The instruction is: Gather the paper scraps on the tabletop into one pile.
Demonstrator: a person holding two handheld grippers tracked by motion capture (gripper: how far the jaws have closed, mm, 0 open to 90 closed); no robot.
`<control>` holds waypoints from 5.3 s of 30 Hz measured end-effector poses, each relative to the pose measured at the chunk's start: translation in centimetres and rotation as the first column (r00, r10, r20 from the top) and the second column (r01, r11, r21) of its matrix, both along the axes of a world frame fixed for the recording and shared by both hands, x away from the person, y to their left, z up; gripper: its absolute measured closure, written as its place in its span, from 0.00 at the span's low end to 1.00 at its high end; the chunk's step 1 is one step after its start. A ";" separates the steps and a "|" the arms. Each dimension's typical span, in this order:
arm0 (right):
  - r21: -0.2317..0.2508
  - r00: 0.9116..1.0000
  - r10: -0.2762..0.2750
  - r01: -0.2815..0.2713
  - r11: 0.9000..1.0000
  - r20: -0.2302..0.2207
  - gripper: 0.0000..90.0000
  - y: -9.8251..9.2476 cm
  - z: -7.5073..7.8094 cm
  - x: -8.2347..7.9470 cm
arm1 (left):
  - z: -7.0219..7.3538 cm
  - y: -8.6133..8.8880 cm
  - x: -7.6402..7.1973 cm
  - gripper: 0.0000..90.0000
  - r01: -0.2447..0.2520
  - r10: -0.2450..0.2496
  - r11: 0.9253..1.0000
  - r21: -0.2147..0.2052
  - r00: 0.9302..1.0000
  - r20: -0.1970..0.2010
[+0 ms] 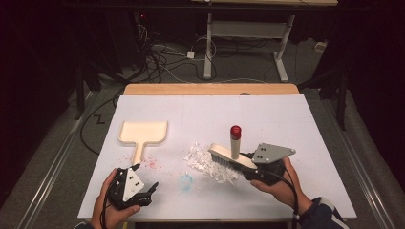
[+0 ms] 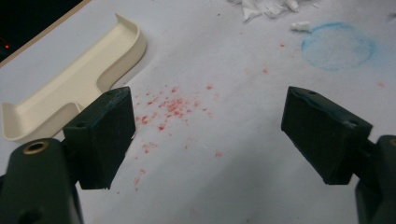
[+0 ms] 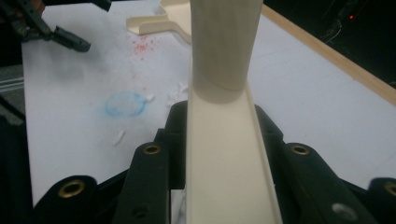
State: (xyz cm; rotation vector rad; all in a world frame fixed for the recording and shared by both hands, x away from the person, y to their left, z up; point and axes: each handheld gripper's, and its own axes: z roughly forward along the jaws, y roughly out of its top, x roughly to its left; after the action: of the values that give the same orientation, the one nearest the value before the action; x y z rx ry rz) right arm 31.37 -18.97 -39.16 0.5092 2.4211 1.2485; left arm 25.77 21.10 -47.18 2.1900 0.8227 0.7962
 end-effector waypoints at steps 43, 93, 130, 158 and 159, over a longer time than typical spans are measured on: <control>0.076 0.999 0.046 -0.048 0.996 0.020 0.75 -0.3 -1.5 -0.7 | -0.3 -0.7 0.1 0.20 0.049 -0.048 0.998 0.032 0.999 -0.011; 0.108 0.993 0.121 -0.121 0.987 0.004 0.75 0.9 -0.7 0.0 | 0.1 0.2 0.1 0.20 -0.004 0.004 1.000 -0.014 1.000 0.015; 0.080 0.998 0.057 -0.057 0.995 0.002 0.75 0.9 -3.6 2.7 | -0.2 -0.7 0.5 0.20 0.042 -0.042 0.999 0.019 0.999 0.000; 0.059 0.922 -0.370 0.365 0.929 0.113 0.75 2.3 -6.5 6.1 | -0.1 -0.7 0.5 0.21 0.029 -0.029 1.000 0.012 1.000 0.007; 0.070 0.926 -0.369 0.364 0.929 0.080 0.75 2.8 -6.7 5.9 | -0.1 -0.7 0.5 0.21 0.023 -0.023 1.000 0.009 1.000 0.008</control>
State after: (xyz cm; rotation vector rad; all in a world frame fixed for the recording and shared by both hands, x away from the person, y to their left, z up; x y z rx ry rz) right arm 37.32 -16.14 -45.87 0.8565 2.0941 1.1464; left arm 26.25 20.44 -47.24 2.1988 0.7902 0.7976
